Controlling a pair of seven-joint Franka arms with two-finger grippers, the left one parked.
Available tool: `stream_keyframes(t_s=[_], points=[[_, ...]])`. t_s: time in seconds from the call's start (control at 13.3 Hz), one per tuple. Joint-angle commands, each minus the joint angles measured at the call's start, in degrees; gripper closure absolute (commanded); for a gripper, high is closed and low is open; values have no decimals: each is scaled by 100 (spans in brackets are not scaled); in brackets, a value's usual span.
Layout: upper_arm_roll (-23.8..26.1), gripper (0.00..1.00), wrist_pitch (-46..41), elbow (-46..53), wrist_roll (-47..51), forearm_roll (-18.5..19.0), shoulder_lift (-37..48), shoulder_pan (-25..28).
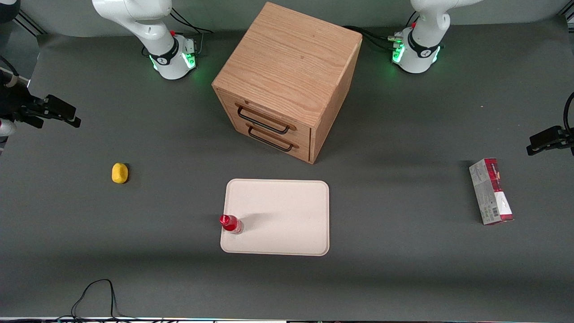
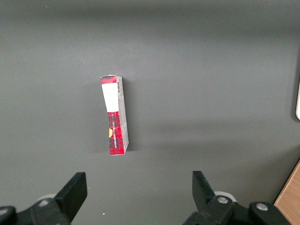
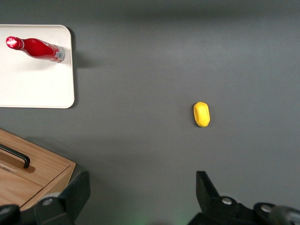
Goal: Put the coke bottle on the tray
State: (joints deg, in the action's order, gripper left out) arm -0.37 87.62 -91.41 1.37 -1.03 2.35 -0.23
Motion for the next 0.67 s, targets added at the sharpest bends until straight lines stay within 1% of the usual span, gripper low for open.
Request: stream_keyframes(t_s=[0.0,0.6], points=[[-77,0,-70,212,-76,7,-138,111],[-86,0,-158,194,-76,50,-129,120]])
